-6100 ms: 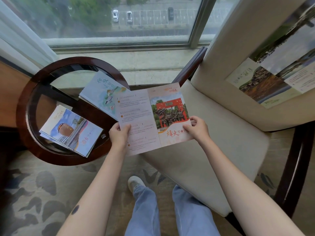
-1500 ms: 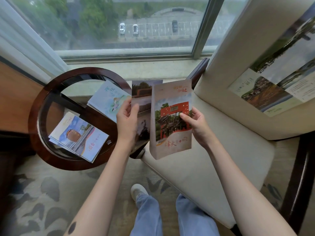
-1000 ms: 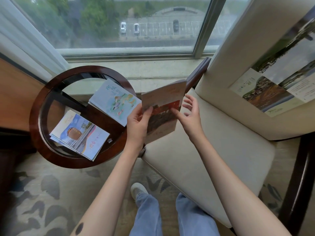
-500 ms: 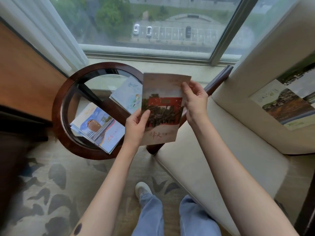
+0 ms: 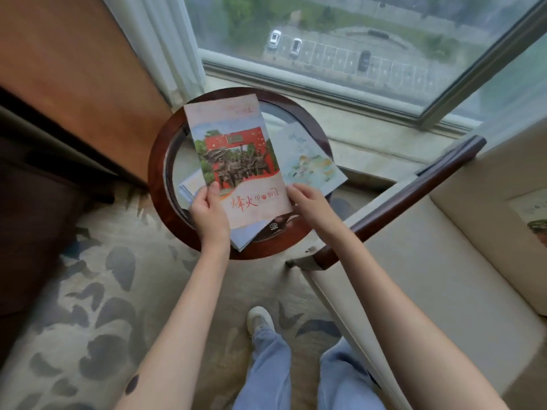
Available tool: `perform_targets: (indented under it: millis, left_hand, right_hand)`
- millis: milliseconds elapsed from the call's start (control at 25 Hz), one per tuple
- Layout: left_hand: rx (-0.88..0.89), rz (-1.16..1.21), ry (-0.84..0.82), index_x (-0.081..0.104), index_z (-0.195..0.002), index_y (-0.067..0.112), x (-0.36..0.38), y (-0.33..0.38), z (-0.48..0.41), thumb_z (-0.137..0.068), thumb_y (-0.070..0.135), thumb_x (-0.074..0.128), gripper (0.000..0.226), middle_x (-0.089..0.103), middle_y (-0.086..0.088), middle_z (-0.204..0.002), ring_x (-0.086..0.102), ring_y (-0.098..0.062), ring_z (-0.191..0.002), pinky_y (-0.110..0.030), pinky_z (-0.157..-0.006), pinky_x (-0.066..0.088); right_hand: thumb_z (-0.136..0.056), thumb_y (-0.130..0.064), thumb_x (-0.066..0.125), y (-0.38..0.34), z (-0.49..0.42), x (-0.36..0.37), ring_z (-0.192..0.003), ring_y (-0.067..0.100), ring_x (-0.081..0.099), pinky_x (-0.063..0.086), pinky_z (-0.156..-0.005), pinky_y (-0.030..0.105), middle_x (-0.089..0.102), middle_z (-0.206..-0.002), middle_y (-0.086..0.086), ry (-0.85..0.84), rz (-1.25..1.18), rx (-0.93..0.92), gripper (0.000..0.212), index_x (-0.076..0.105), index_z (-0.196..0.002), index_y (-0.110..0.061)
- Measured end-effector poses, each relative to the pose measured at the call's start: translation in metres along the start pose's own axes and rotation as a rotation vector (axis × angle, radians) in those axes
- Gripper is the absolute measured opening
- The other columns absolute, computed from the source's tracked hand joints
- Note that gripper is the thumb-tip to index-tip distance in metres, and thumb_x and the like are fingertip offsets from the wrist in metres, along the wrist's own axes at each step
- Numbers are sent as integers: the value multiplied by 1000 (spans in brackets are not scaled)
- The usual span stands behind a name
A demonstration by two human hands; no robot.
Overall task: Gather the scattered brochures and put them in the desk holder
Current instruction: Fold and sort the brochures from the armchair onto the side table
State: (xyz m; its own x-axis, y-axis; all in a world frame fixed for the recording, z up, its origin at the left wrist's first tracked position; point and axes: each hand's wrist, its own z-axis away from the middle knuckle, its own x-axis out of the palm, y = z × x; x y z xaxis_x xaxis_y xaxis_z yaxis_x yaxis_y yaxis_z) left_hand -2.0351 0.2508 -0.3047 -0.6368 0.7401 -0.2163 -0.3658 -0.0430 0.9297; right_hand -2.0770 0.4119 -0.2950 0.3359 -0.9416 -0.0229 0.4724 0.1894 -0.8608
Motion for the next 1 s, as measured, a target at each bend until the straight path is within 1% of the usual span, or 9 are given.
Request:
perform_targets:
  millis: [120,280,360,440,600,680,800,880,1000]
  left_hand:
    - [-14,-82,23,35,-58,17,-22,-18,-29,-96,25,47,41,38,1,-55,37,-13,-52,-28,-50,28]
    - [-110,-116,-27,39,-55,15,-32,-60,-46,-94,24,50,42,41,-1,-55,39,-17,-58,-32,-52,32]
    - [-155,-174,-119,44,-59,2,-35,-84,-47,-93,26,54,42,46,-12,-59,44,-21,-60,-42,-54,47]
    - [-153,-288,-197,47,-65,-5,-36,-103,-47,-91,32,56,45,50,-17,-61,50,-21,-58,-50,-59,53]
    - [-118,-398,-215,57,-63,12,-39,-122,-46,-96,39,40,46,61,2,-55,57,-14,-51,-38,-59,51]
    - [59,-594,-193,56,-62,17,-42,-124,-42,-97,40,31,48,61,4,-56,59,-18,-54,-31,-55,42]
    - [596,-800,-167,58,-62,11,-35,-122,-43,-93,31,35,43,61,-4,-57,59,-24,-55,-27,-47,38]
    - [930,-860,-347,68,-86,12,-19,-124,-48,-91,26,40,32,69,-6,-86,65,-26,-85,-36,-68,53]
    - [1210,-1118,-689,51,-131,12,2,-133,-67,-93,29,34,45,51,-9,-138,45,-27,-130,-48,-105,39]
  right_hand:
    - [-99,-24,39,15,-12,26,-51,9,65,48,-42,20,64,-83,-1,-38,19,13,23,60,-90,-17]
    - [-91,-13,55,36,-38,47,-49,3,61,52,-46,19,67,-89,6,85,304,-18,9,62,-95,-11]
    - [-90,-13,55,50,-49,51,-57,5,61,55,-56,21,68,-93,4,193,483,7,11,64,-97,-11]
    - [-89,-17,56,64,-58,52,-72,17,65,56,-72,38,69,-96,2,253,609,47,12,66,-95,-15]
    - [-90,-22,54,88,-68,56,-73,25,66,54,-76,39,70,-95,2,306,721,122,13,65,-98,-21]
    - [-90,-24,52,95,-71,57,-78,28,66,52,-77,38,70,-97,3,309,788,133,15,63,-101,-23]
    - [-90,-24,52,100,-77,57,-90,31,63,42,-68,32,69,-96,6,289,894,127,16,61,-103,-22]
    - [-91,-25,50,100,-81,56,-90,32,61,37,-65,31,68,-94,9,278,968,126,15,55,-104,-18]
    - [-94,-24,45,97,-86,56,-79,29,57,35,-63,31,63,-87,9,269,1025,142,12,46,-101,-14]
